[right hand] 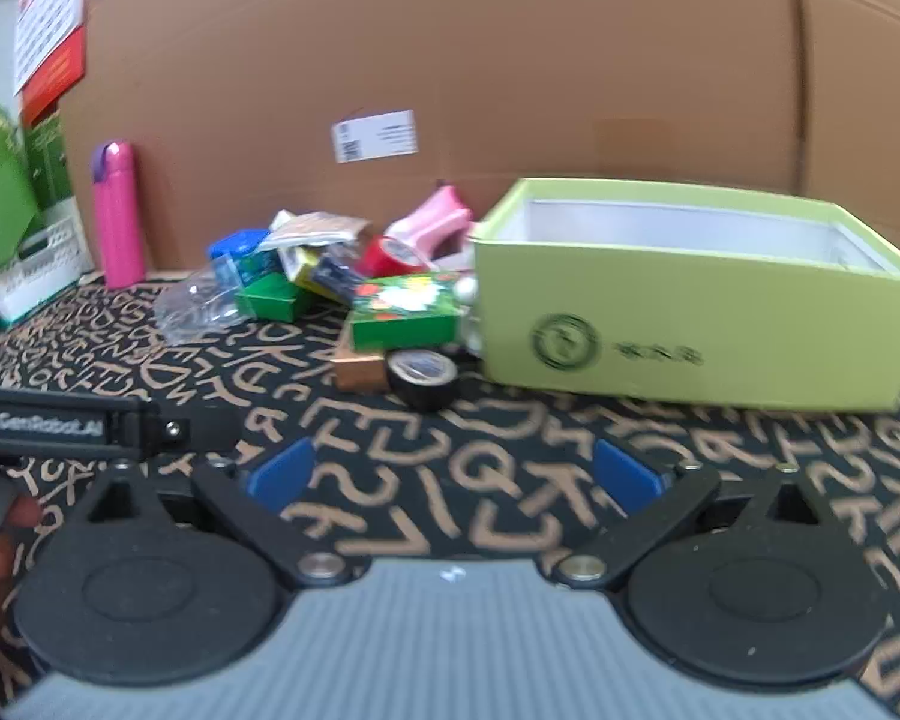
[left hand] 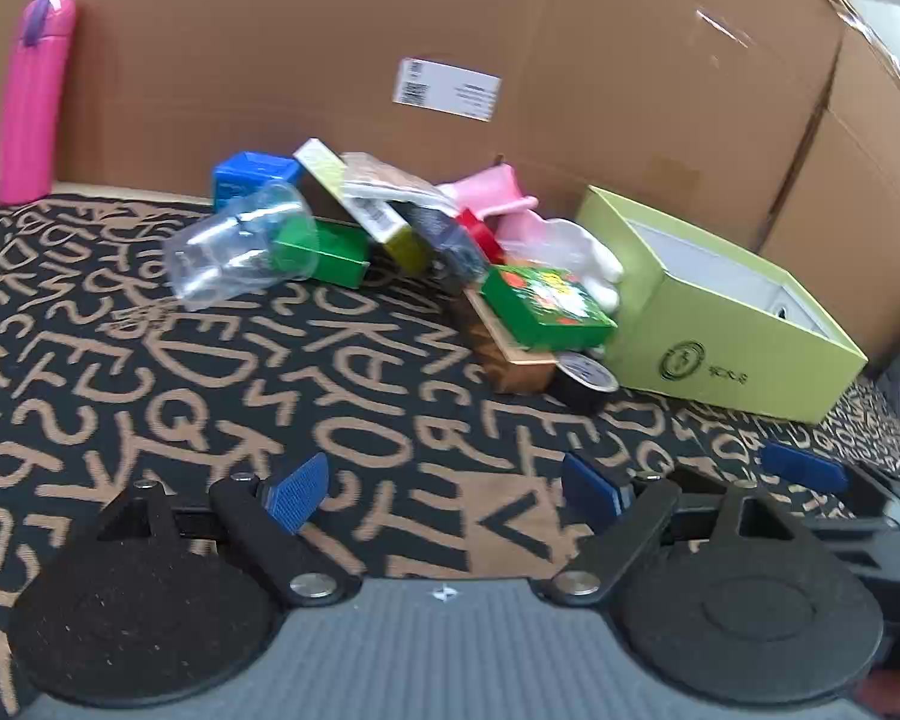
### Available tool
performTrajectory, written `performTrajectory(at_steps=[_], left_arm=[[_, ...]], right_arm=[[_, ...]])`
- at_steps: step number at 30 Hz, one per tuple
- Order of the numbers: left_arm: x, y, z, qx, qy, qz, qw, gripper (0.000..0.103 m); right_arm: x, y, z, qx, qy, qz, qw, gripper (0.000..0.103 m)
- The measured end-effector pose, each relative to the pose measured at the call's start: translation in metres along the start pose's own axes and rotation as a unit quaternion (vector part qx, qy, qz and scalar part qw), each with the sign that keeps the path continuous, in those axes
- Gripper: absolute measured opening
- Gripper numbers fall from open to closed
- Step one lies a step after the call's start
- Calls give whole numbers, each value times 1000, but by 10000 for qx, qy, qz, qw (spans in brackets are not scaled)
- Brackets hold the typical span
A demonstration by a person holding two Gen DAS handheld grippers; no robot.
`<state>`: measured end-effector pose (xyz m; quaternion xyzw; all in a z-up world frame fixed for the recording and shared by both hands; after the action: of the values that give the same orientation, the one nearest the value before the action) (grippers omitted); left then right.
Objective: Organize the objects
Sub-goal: 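Grasp the black tape roll with the right gripper while the left grasps the brown box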
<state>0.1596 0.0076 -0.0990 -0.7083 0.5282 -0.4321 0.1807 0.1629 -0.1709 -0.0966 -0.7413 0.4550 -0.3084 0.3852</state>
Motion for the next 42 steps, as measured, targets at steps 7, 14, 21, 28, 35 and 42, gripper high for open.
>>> performTrajectory(at_steps=[7, 14, 21, 28, 35, 42], left_arm=[[-17, -4, -5, 14, 113, -103, 9999, 88], [-20, -11, 1, -32, 298, -176, 9994, 88], [11, -23, 31, 10, 547, 246, 9982, 88], [49, -23, 87, -160, 513, 659, 9964, 78], [49, -25, 89, -169, 403, 1025, 9938, 38], [27, 8, 28, -431, 493, 1272, 9897, 34]], right_arm=[[-9, -17, 51, -379, -172, -658, 9970, 61], [-13, -21, 86, -507, -324, -857, 9945, 34], [4, 0, 46, -444, -110, -427, 9980, 32], [17, 25, 1, -443, -15, 5, 9990, 32], [15, 27, -6, -369, -141, 211, 9990, 32], [-3, 33, -20, -433, -439, 248, 9978, 32]])
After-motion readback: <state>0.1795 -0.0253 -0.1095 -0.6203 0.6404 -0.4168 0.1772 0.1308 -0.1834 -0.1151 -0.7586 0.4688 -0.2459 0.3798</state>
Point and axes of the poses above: each gripper's, at about its wrist camera, not at the fingertips, and z roughly the way its jaws point, x to its right, y to its underside, the point moved 10 cm from there along z, roughly the way its jaws point, and after that the axes turned 12 degrees about -z, right-handed, at the moved point
